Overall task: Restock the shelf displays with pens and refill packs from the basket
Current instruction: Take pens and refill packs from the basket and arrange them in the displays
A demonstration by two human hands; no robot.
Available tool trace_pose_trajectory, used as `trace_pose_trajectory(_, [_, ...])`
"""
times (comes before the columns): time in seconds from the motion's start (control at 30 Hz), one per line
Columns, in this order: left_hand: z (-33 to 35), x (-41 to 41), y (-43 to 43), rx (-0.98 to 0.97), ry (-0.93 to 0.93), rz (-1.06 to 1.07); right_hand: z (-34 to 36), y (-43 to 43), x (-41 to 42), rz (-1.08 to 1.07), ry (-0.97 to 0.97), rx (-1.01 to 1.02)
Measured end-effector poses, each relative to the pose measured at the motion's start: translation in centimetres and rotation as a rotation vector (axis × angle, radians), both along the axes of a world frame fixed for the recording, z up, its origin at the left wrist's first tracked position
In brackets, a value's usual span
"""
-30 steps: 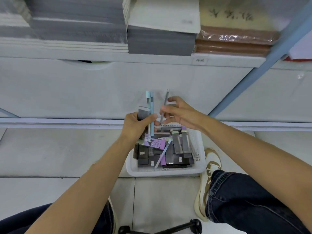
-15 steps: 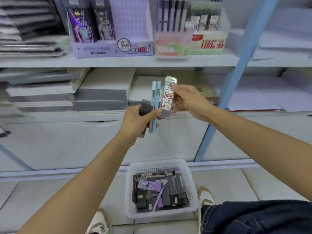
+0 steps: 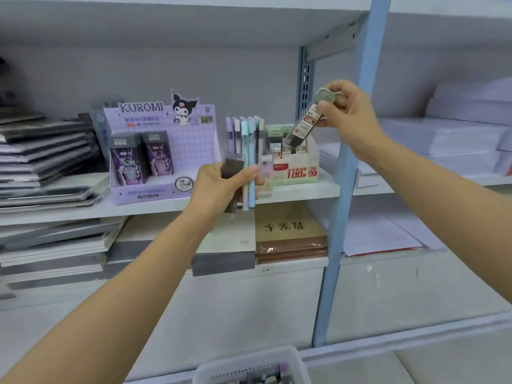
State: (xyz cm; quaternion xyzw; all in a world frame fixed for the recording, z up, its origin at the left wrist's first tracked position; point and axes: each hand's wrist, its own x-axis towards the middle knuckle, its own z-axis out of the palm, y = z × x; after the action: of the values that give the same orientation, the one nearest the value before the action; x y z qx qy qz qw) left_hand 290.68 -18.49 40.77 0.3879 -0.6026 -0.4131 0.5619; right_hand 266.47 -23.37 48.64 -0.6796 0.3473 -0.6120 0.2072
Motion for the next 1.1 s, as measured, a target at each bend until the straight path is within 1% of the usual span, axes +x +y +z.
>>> trace_pose_trajectory(0.07, [0.3, -0.5, -1.0, -0.003, -0.021, -0.005, 0.6, -1.4, -0.3, -0.088, 0.069, -0.009])
trace_pose_trajectory(0.13, [0.4, -0.8, -2.0, -0.001, -0.025, -0.003, 0.7, -2.8, -0.2, -0.131, 0.130, 0.013])
trace_pose_trajectory(0.27, [0.2, -0.7, -3.8, -0.030, -0.039, 0.106, -0.1, -5.0, 0.7, -0.034, 0.207, 0.085])
trace_pose_trajectory(0.33, [0.2, -0.6, -4.4, -0.031, -0.006, 0.116, -0.4, -5.5, 1.4, -0.008, 0.262, 0.072])
trace_pose_trajectory(0.4, [0.3, -0.6, -4.7, -0.027, 0.009, 0.110, -0.5, -5.9, 1.9, -0.038, 0.309, 0.036])
trace_pose_trajectory(0.53, [0.3, -0.3, -5.1, -0.022, 0.002, 0.096, -0.4, -6.6, 2.1, -0.056, 0.300, 0.015])
trace_pose_trajectory(0.63, [0.2, -0.1, -5.2, -0.011, 0.001, 0.086, 0.2, -6.8, 1.3, -0.094, 0.200, 0.018])
trace_pose_trajectory(0.73, [0.2, -0.1, -5.1, -0.010, 0.009, 0.075, 0.1, -7.0, 0.4, -0.207, 0.133, 0.014])
trace_pose_trajectory(0.8, [0.2, -0.1, -5.0, -0.004, -0.001, 0.065, -0.3, -7.3, 0.2, -0.227, 0.176, 0.043])
trace_pose_trajectory(0.9, [0.2, -0.2, -5.0, 0.006, -0.034, 0.061, -1.0, -7.8, 0.8, -0.175, 0.283, 0.095])
trace_pose_trajectory(0.97, [0.2, -0.3, -4.9, 0.023, -0.043, 0.053, -1.1, -7.9, 1.1, -0.171, 0.308, 0.095])
trace_pose_trajectory(1.03, [0.3, -0.4, -4.8, 0.045, -0.025, 0.033, -0.9, -7.9, 1.3, -0.156, 0.341, 0.113])
trace_pose_trajectory(1.1, [0.4, -0.4, -4.7, 0.059, -0.001, -0.002, -0.9, -8.0, 1.3, -0.121, 0.412, 0.157])
